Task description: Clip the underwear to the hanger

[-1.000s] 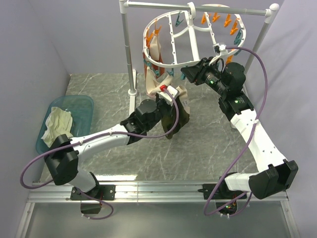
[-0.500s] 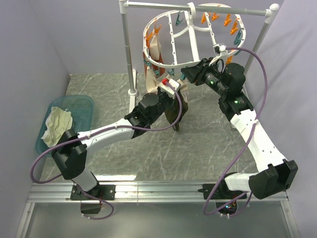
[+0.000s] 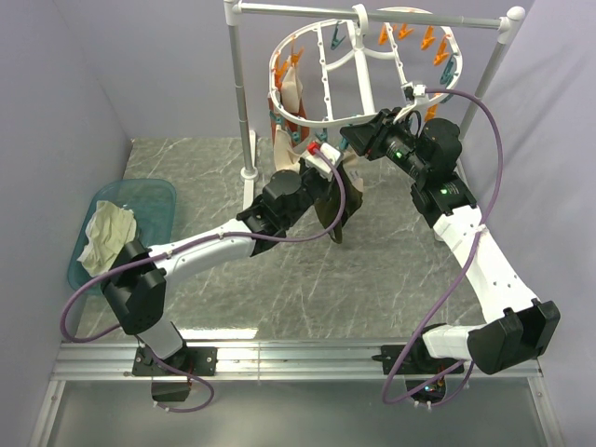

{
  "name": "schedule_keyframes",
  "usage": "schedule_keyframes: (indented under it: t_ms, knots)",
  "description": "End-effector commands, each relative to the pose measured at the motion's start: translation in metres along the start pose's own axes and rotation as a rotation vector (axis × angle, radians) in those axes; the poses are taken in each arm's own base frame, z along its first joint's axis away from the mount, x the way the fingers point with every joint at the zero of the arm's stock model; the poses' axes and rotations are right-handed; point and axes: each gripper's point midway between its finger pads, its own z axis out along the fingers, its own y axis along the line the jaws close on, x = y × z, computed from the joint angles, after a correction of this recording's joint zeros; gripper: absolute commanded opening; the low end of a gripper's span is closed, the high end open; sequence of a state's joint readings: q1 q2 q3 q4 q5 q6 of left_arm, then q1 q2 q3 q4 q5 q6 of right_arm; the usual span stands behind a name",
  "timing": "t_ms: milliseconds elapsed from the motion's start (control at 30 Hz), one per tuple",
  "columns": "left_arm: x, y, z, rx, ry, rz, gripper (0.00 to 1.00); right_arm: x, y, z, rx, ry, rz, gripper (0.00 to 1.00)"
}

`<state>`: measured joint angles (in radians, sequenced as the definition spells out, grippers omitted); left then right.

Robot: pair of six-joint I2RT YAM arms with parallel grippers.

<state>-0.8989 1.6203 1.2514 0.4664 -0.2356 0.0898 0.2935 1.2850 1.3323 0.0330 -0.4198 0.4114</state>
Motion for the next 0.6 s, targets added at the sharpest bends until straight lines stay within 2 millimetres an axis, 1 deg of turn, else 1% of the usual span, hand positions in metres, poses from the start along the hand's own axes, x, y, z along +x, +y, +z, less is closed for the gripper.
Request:
schedule_keyframes:
  t_ms: [0, 200, 467, 567]
  knots:
    - [-0.042, 0.001, 0.006, 0.003, -0.112, -0.025, 0.00, -0.009, 0.007, -0.004, -0.025, -0.030, -0.009, 0.00]
    - [-0.046, 0.000, 0.007, 0.007, -0.119, -0.029, 0.00, -0.008, 0.004, -0.004, -0.019, -0.029, -0.006, 0.00]
    - [-0.053, -0.001, 0.010, 0.012, -0.127, -0.038, 0.00, -0.007, 0.006, -0.002, -0.028, -0.026, 0.002, 0.00]
    - [-0.059, -0.001, 0.012, 0.012, -0.139, -0.042, 0.00, -0.007, 0.007, -0.001, -0.032, -0.024, 0.001, 0.00]
